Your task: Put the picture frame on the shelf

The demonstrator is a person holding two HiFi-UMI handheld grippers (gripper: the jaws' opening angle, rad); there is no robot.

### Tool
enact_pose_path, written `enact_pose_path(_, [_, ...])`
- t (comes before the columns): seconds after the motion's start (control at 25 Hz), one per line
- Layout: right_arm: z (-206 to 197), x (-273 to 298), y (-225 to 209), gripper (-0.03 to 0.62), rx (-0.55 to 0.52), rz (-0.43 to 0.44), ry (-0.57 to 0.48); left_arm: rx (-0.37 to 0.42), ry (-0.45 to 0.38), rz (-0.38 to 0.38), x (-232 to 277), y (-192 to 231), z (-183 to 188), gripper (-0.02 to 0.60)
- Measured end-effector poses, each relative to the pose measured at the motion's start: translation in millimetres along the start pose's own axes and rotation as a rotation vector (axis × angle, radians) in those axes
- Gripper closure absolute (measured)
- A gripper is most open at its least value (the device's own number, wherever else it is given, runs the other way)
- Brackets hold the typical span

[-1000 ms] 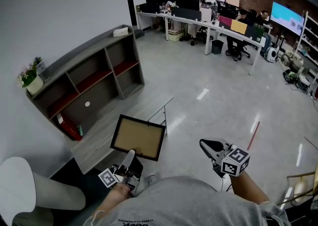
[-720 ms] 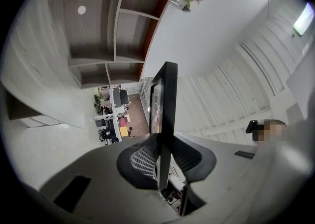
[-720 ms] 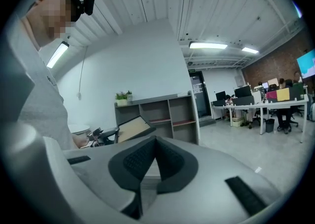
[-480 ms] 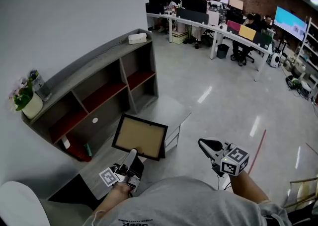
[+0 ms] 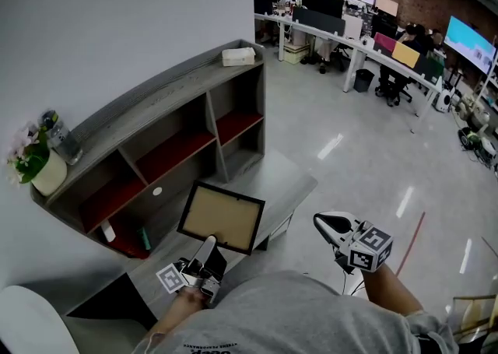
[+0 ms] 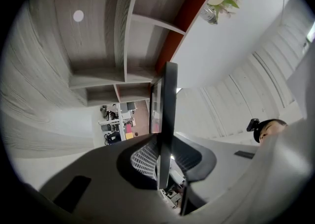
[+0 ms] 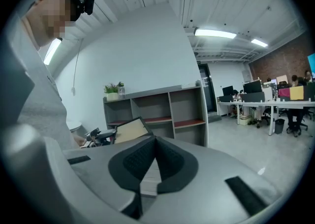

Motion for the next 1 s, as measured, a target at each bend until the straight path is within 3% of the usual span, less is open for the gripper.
enact_pose_path(0.32, [15,64,-68,0.574,-0.024,0.16,0.013,0.069,-0.09,0.063,31,29,14,0.494])
enact_pose_path(0.48, [32,109,-123,0.574,-0.044,0.277,0.02,0.139,-0.192,0.104,58,49,27,0.494])
enact_pose_path(0.64, [63,143,-183,0.574,-0.052,0.379,0.034,0.154,-0.302,0.146,107,68,23,0.494])
enact_pose_path(1.0, [104,202,-280,0.574,-0.074,0.543,0.075,0.213,-0.364,0.2,207,97,16,0.494])
Point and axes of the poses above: the fingertips, and each gripper's own axes: x forward along the fingers, y to its left, z out of its top, the point moved 4 cm from there along -x, backward along the fingers, and after that the axes turned 4 degrees about x, right-handed, at the moved point
